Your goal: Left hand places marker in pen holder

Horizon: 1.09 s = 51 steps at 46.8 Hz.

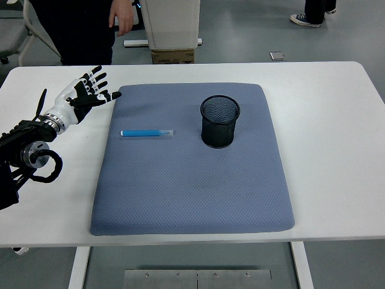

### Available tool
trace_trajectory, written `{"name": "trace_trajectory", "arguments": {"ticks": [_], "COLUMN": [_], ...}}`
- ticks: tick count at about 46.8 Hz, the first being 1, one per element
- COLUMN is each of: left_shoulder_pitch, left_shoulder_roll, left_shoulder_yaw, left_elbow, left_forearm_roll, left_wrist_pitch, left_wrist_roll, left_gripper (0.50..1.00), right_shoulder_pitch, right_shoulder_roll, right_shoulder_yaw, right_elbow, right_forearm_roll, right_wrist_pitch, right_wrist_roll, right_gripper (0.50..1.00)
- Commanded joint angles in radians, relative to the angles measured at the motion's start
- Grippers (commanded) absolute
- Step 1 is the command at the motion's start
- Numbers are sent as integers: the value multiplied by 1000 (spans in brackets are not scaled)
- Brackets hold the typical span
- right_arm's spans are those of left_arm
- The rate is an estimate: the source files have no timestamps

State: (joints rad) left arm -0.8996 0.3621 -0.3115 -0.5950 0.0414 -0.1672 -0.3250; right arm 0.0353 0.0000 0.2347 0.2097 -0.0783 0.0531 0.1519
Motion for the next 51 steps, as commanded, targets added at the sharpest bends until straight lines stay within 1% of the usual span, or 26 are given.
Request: {"name": "trace_trajectory", "arguments": {"ticks": [1, 5, 21, 27, 35, 41, 44, 48, 51], "left_shoulder_pitch": [1, 1, -1, -5, -1, 8, 27, 33, 39], "left_shoulder_roll": [0, 0, 1, 21, 21, 20, 21, 20, 23], "left_shoulder_yaw": [0, 0, -21, -21, -29, -67, -83, -112, -123], "left_elbow": [0, 1, 1, 1, 1, 1, 0, 0, 0], "left_forearm_roll": [0, 0, -21, -12, -20, -20, -20, -26, -26], "left_wrist_pitch": [0, 5, 3, -8, -3, -9, -25, -67, -72], "left_wrist_roll": [-3, -11, -11, -11, -12, -14, -14, -14, -12], "left_gripper": [1000, 1000, 1000, 1000, 1000, 1000, 1000, 1000, 1000], "right_shoulder_pitch": [0, 0, 0, 0, 0, 0, 0, 0, 0], "right_shoulder_roll": [0, 0, 0, 0, 0, 0, 0, 0, 0], "right_shoulder_yaw": [0, 0, 0, 0, 0, 0, 0, 0, 0], "right_elbow": [0, 0, -1, -1, 0, -1, -1, -1, -1], "right_forearm_roll": [0, 0, 0, 0, 0, 0, 0, 0, 0], "right_wrist_pitch": [-1, -1, -1, 1, 1, -1, -1, 1, 1], "right_wrist_roll": [0, 0, 0, 0, 0, 0, 0, 0, 0], "right_gripper": [1000, 1000, 1000, 1000, 1000, 1000, 1000, 1000, 1000]}}
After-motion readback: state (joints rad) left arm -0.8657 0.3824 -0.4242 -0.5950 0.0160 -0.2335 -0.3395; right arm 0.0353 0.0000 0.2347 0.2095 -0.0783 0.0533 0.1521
